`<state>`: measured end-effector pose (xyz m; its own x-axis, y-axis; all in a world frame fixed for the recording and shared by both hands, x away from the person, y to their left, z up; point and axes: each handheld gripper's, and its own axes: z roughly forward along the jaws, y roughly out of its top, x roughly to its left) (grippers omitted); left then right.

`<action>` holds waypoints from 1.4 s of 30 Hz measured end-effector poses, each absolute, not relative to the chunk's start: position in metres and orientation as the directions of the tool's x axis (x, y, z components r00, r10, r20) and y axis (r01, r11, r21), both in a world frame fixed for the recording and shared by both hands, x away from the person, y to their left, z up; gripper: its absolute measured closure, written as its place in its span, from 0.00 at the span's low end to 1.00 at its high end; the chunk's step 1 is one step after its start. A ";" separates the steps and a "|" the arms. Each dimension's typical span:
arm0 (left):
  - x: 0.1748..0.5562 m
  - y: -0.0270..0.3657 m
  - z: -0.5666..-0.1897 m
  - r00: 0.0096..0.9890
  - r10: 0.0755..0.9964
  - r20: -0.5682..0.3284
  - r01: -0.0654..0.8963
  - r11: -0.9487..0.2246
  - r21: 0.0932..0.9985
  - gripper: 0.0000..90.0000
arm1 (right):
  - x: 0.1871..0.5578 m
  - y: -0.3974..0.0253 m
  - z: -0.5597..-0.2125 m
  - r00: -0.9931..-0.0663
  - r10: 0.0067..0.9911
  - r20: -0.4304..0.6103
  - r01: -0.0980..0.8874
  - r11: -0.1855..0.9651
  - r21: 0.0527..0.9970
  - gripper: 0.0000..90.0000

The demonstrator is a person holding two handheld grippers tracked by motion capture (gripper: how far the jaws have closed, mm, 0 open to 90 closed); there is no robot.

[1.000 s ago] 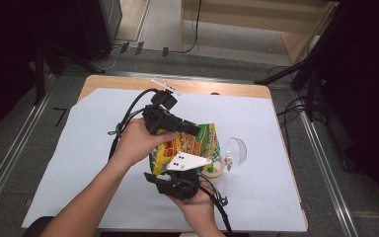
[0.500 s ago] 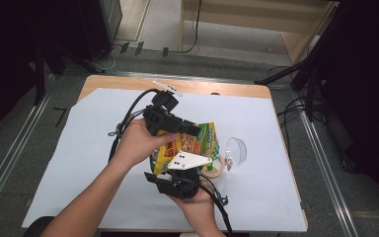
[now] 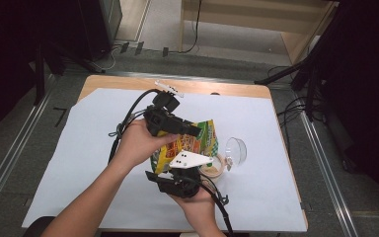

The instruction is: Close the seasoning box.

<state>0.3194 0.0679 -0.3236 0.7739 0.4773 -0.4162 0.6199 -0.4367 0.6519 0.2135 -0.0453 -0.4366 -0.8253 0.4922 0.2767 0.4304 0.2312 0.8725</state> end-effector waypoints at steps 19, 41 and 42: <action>0.320 0.069 -0.323 0.772 0.479 -0.418 0.622 -0.433 0.653 0.81 | 0.214 -0.045 -0.435 -0.831 0.483 0.276 0.427 0.235 0.873 0.74; 0.331 0.075 -0.325 0.749 0.490 -0.446 0.654 -0.438 0.616 0.90 | 0.212 -0.039 -0.434 -0.843 0.467 0.268 0.417 0.250 0.874 0.76; 0.332 0.074 -0.325 0.748 0.489 -0.448 0.655 -0.441 0.613 0.90 | 0.212 -0.039 -0.433 -0.841 0.469 0.270 0.418 0.247 0.874 0.76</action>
<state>0.3320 0.0741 -0.3248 0.7484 0.4886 -0.4485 0.6554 -0.4414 0.6129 0.2121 -0.0393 -0.4334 -0.8410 0.4689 0.2698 0.4181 0.2469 0.8742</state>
